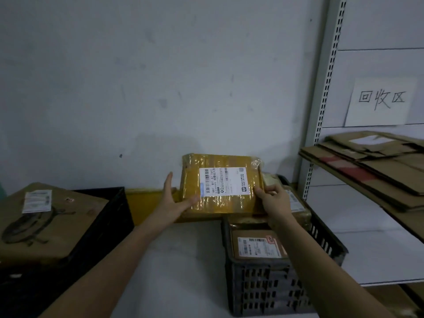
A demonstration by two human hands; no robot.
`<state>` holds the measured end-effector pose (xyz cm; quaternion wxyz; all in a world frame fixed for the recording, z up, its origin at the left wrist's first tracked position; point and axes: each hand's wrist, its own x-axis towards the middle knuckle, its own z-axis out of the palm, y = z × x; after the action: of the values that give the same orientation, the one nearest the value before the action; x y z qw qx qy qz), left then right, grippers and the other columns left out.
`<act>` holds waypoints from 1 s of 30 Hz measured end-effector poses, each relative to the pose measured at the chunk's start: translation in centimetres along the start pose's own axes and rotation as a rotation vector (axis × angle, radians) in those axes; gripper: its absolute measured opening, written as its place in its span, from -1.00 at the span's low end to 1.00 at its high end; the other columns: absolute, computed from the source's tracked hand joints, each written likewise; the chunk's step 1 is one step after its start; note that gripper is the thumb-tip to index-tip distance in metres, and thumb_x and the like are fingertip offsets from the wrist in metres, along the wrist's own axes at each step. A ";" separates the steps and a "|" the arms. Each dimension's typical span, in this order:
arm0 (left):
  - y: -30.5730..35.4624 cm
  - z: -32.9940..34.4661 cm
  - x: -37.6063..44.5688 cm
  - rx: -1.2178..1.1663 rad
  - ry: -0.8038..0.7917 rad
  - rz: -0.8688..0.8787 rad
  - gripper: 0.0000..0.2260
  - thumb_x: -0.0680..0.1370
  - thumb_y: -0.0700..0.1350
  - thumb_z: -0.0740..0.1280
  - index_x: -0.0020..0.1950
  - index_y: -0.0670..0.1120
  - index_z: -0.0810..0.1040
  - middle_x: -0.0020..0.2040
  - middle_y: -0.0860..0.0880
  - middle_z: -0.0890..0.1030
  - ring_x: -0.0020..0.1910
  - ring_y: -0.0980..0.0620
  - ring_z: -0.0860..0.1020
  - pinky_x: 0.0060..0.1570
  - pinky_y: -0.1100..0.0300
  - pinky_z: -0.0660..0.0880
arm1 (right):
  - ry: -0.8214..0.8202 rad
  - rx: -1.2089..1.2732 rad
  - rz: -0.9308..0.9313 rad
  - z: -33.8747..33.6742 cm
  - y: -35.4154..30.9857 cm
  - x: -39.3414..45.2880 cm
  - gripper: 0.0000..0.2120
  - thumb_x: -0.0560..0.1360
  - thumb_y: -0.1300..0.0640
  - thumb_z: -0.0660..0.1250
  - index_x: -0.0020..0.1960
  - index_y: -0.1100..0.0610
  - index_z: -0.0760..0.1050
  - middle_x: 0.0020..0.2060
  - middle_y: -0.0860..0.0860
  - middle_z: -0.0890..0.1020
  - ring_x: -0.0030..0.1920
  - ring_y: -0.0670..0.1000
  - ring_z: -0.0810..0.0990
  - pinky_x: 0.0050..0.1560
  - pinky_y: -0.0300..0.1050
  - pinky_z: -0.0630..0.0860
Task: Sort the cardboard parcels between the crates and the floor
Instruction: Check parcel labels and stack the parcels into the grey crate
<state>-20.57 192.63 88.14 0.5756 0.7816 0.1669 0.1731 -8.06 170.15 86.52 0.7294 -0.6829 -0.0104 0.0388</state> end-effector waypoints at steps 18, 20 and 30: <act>-2.5 12.6 -1.3 -0.137 -0.334 -0.147 -0.25 0.62 0.12 0.25 0.59 0.23 -0.24 0.56 0.02 0.20 0.51 -0.12 0.25 0.38 -0.21 0.36 | -0.054 -0.662 -0.070 -10.5 2.9 1.4 -0.09 0.33 -0.43 0.35 0.55 -0.18 0.09 0.45 0.03 0.38 0.34 0.21 0.46 0.18 0.32 0.55; -3.2 13.4 -1.3 -0.180 -0.334 -0.115 -0.30 0.64 0.04 0.25 0.60 0.21 -0.17 0.47 0.09 0.25 0.46 -0.02 0.28 0.38 -0.13 0.33 | -0.061 -0.679 -0.091 -10.7 3.5 1.8 -0.11 0.36 -0.40 0.36 0.57 -0.18 0.08 0.48 0.03 0.35 0.38 0.21 0.43 0.24 0.33 0.50; -5.0 12.6 -1.1 -0.004 -0.150 -0.007 -0.48 0.63 0.09 0.25 0.56 0.09 0.20 0.29 0.06 0.45 0.29 0.02 0.47 0.10 0.17 0.51 | -0.028 -0.939 -0.233 -10.1 3.0 2.6 -0.23 0.49 -0.36 0.26 0.58 -0.06 0.16 0.45 0.03 0.43 0.37 0.15 0.46 0.30 0.17 0.48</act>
<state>-15.97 182.92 79.77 0.5887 0.7905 0.1256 0.1126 -4.87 160.47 82.79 0.3414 -0.9321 -0.1132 -0.0429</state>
